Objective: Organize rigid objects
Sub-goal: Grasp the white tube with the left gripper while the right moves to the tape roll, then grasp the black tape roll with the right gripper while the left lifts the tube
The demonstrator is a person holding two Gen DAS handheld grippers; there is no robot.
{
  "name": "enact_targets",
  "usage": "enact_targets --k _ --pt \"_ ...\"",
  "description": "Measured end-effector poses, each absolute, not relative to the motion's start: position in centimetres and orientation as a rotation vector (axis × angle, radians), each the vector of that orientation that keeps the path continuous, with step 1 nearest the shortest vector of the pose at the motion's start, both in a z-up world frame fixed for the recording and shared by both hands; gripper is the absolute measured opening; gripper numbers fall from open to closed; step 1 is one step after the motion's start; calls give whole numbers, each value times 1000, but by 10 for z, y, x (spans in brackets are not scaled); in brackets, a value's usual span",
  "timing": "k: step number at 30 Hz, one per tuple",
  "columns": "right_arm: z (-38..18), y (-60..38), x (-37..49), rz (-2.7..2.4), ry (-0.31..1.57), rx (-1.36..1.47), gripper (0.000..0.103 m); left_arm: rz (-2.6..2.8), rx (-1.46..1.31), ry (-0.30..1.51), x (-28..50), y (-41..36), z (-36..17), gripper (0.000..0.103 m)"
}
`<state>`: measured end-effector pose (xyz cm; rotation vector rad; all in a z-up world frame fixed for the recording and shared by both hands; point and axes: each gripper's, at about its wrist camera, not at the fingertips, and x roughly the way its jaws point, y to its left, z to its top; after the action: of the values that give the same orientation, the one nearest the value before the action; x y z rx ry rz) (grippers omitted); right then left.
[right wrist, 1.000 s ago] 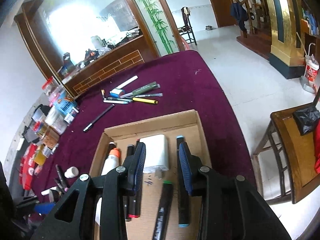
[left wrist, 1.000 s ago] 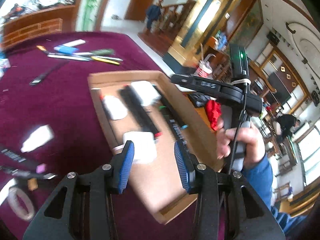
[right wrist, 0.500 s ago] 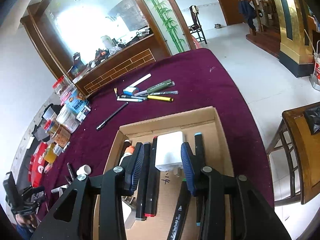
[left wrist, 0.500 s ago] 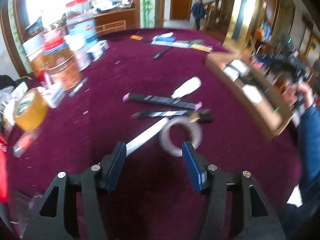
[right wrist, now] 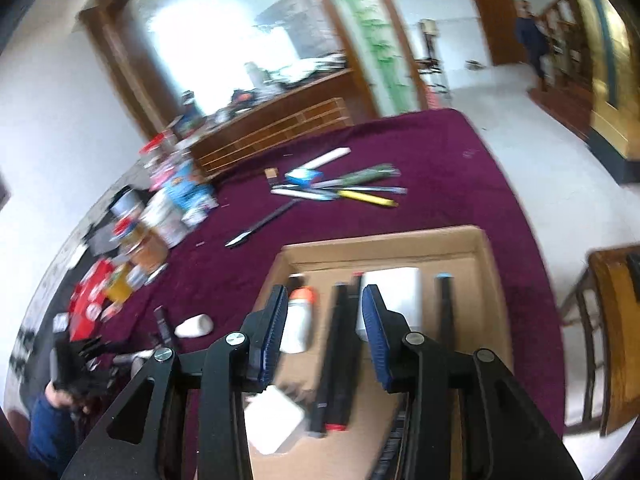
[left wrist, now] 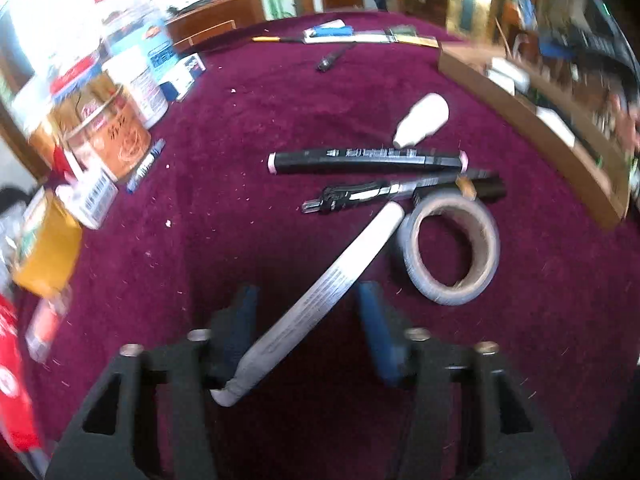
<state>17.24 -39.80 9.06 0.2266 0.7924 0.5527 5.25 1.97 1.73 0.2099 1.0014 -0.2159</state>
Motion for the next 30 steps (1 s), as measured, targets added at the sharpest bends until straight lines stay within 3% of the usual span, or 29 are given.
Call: enact_targets --k 2,4,11,20,30 --pt "95 -380 164 620 779 201 46 -170 193 999 45 15 18 18" --pt "102 -352 151 699 778 172 51 -146 152 996 34 13 18 13" --pt "100 -220 90 913 825 -89 70 -149 -104 947 18 36 15 13" --pt "36 -124 66 850 884 -405 70 -147 -158 916 21 41 13 13" --pt "9 -86 55 805 870 -553 69 -156 -177 910 24 46 12 13"
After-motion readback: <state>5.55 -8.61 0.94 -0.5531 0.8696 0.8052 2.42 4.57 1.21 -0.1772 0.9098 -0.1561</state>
